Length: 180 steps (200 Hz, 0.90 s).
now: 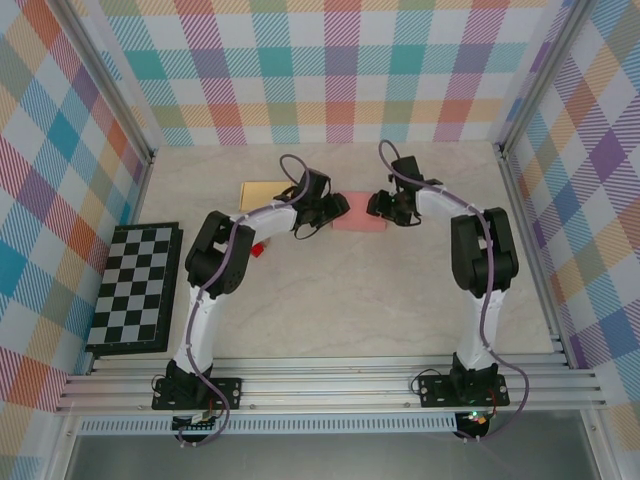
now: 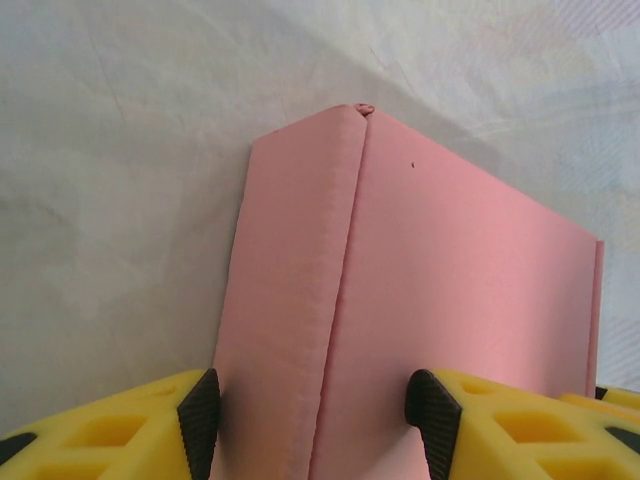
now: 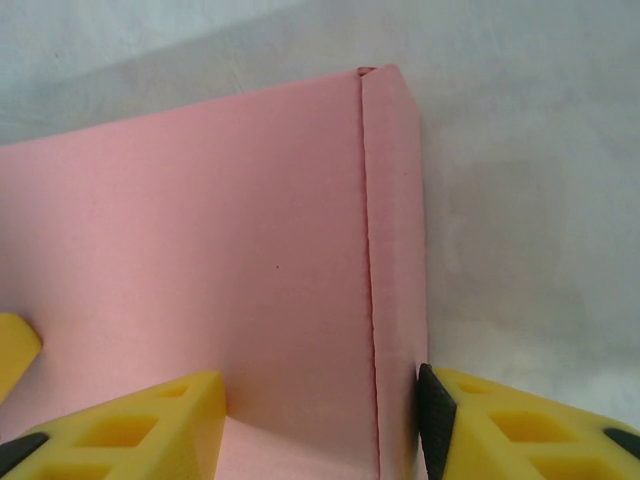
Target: Fold the paper box
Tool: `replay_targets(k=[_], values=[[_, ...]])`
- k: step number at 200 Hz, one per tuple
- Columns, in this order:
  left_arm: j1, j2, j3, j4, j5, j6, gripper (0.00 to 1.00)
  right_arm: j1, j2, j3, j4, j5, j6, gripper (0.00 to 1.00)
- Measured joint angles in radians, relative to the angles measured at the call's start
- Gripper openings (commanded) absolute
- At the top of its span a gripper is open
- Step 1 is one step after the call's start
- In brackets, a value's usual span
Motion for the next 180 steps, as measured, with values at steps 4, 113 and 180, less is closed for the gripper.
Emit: replay_targets(k=[4, 113, 180], values=[[0.003, 0.005, 0.008, -0.003, 0.001, 0.003, 0.56, -0.001, 0.01, 0.016, -0.003, 0.0, -0.004, 0.54], [0.034, 0.082, 0.177, -0.145, -0.002, 0.08, 0.65, -0.023, 0.08, 0.112, -0.018, -0.039, -0.025, 0.61], [0.058, 0.053, 0.178, -0.222, -0.021, 0.143, 0.75, -0.066, -0.004, 0.056, -0.039, -0.053, -0.053, 0.64]])
